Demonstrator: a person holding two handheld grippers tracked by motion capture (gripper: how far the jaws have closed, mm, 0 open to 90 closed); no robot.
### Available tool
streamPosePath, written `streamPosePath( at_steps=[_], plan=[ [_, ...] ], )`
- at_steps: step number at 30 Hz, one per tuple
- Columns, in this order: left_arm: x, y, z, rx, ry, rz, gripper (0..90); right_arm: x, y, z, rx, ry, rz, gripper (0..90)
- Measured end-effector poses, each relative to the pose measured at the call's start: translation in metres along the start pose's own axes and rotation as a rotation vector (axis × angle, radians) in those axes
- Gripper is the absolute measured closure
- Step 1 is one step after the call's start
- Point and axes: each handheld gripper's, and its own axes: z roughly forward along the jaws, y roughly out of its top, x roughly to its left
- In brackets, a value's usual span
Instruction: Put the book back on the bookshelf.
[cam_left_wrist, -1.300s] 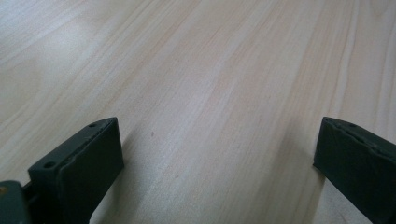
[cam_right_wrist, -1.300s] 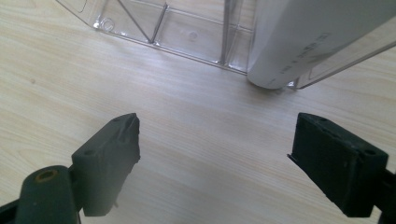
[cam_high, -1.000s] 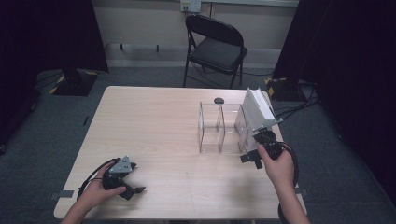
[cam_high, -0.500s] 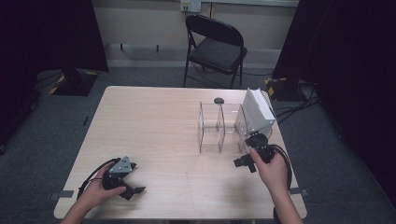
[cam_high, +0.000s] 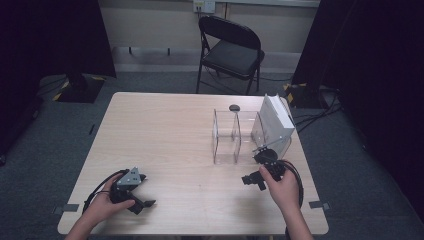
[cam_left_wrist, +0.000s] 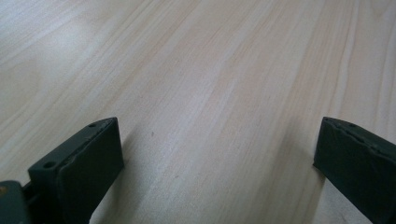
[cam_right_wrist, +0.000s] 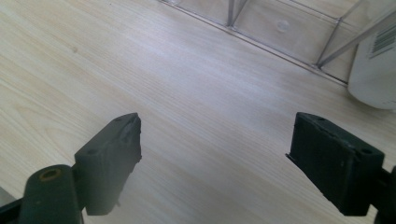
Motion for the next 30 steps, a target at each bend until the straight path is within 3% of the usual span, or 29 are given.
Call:
streamPosePath(
  at_steps=[6,11,12,30],
  plan=[
    [0.000,0.000,0.000,0.000,-0.002,0.000,0.6,0.007,0.000,0.004,0.004,-0.009,-0.011,15.9],
    [0.000,0.000,0.000,0.002,0.001,0.001,0.6,0.011,0.000,0.007,-0.001,0.009,-0.016,15.9],
    [0.000,0.000,0.000,0.002,0.001,0.000,0.7,0.013,0.000,0.009,-0.008,0.034,-0.022,15.8],
    [0.000,0.000,0.000,-0.002,-0.003,-0.001,0.6,0.028,0.000,0.026,-0.009,0.082,-0.035,15.9]
  ],
)
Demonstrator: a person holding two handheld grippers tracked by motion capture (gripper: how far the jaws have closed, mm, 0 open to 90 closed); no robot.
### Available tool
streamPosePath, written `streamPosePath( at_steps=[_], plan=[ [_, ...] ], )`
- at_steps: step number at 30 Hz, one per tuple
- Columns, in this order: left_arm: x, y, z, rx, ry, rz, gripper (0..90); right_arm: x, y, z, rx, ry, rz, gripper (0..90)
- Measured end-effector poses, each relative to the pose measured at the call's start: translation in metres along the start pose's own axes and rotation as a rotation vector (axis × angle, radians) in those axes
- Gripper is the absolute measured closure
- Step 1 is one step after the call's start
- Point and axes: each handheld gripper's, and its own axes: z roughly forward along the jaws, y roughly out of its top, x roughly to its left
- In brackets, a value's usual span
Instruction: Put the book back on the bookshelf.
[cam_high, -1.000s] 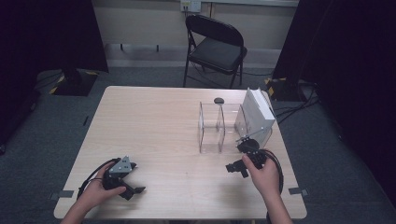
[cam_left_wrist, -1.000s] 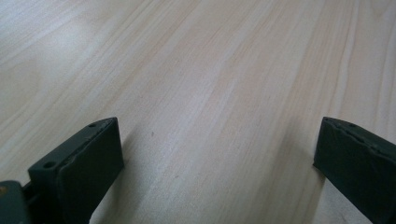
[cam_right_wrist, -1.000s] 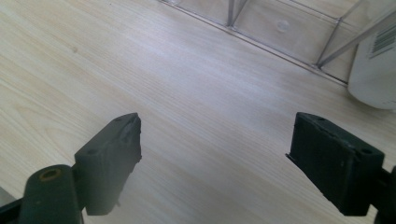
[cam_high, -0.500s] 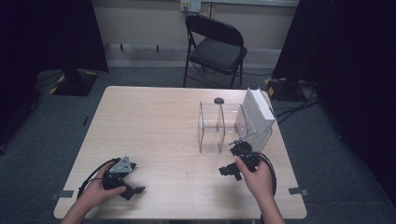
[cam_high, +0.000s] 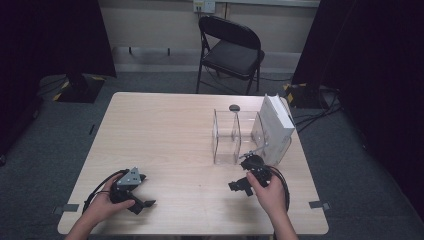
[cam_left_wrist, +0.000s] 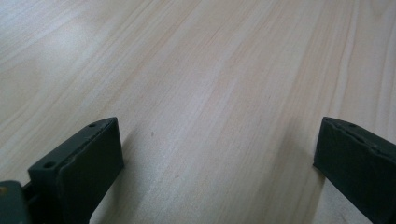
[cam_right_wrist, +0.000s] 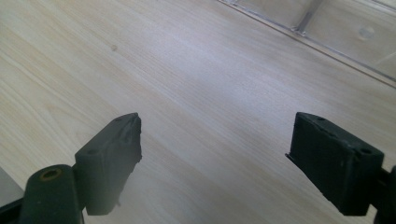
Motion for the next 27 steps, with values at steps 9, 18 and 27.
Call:
streamPosePath(
  at_steps=[9,18,27],
  plan=[
    [0.000,0.000,0.000,0.001,0.000,0.001,0.6,0.004,0.000,0.008,0.001,0.017,-0.015,16.0],
    [0.000,0.000,0.000,0.003,0.003,0.001,0.7,0.011,0.002,0.017,0.006,0.031,-0.011,16.1],
    [0.000,0.000,0.000,0.003,0.003,0.001,0.6,0.018,0.002,0.026,0.012,0.045,-0.025,16.3]
  ],
)
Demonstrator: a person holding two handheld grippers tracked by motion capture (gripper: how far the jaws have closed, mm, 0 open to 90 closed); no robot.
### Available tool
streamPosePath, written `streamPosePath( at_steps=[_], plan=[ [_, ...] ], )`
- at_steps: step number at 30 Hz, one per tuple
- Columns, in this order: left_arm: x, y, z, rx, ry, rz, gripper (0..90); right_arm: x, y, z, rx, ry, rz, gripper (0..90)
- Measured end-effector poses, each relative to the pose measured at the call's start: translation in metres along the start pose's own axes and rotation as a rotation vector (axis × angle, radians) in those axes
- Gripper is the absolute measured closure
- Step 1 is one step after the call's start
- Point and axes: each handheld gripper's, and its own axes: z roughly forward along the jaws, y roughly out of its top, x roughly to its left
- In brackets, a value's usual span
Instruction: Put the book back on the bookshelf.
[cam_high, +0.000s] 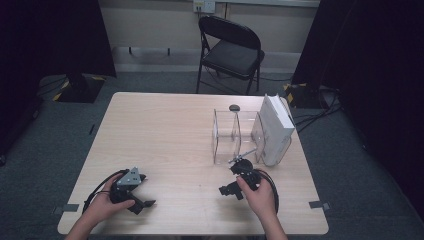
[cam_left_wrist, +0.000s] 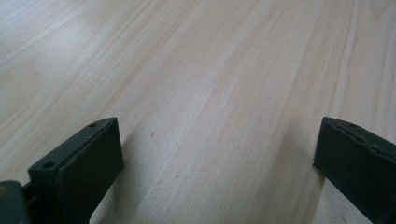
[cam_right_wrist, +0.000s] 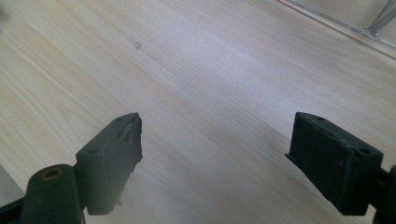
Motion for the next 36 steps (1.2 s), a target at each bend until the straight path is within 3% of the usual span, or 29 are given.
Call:
streamPosePath(
  at_steps=[1,6,12,20,22,34,36],
  plan=[
    [0.000,0.000,0.000,0.000,-0.003,0.000,0.6,-0.001,0.000,0.001,-0.001,-0.001,-0.023,16.3],
    [0.000,0.000,0.000,0.000,-0.002,0.000,0.6,0.004,0.001,0.005,0.014,0.012,-0.002,16.3],
    [0.000,0.000,0.000,0.000,0.001,0.000,0.7,0.007,0.002,0.011,0.010,0.012,-0.026,16.4],
    [0.000,0.000,0.000,0.002,0.001,0.000,0.6,0.011,0.002,0.013,0.023,0.021,-0.008,16.4],
    [0.000,0.000,0.000,0.002,0.001,0.000,0.6,0.011,0.003,0.014,0.017,0.010,-0.035,16.4],
    [0.000,0.000,0.000,0.002,0.001,0.000,0.7,0.021,0.006,0.025,0.022,0.018,-0.042,16.7],
    [0.000,0.000,0.000,0.000,0.000,0.000,0.7,0.023,0.008,0.026,0.016,0.023,-0.063,16.5]
  ],
)
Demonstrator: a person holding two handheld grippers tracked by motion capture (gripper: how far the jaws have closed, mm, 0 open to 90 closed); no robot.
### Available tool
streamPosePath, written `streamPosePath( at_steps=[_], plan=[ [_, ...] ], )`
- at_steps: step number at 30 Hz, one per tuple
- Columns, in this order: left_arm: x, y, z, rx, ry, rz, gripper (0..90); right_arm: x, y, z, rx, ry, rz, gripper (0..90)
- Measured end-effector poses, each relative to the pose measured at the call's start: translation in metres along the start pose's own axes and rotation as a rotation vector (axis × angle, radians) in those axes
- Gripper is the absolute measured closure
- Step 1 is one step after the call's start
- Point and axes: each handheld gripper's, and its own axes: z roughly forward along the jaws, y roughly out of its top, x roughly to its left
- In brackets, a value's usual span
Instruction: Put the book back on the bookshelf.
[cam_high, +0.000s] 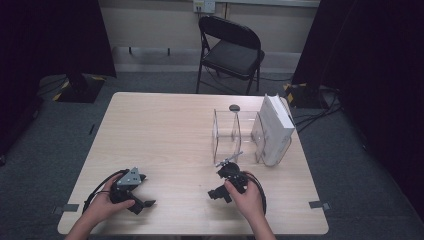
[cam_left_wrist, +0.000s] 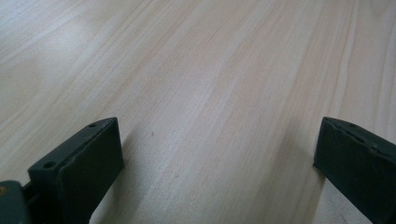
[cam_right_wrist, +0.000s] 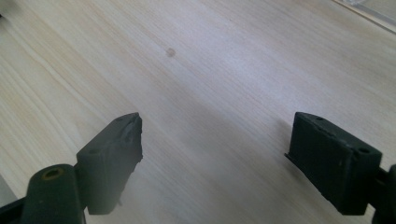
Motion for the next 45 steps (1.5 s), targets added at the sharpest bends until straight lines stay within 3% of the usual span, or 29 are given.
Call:
streamPosePath(
  at_steps=[17,21,45],
  plan=[
    [-0.001,0.000,0.000,0.001,0.003,-0.004,0.6,0.012,0.010,0.010,0.024,0.002,-0.044,16.6],
    [0.000,0.000,0.000,0.003,0.002,-0.001,0.3,0.016,0.016,0.008,0.009,0.006,-0.056,16.0],
    [0.000,0.000,0.000,-0.001,-0.003,0.002,0.2,0.040,0.030,0.035,0.007,0.020,-0.133,16.2]
  ],
)
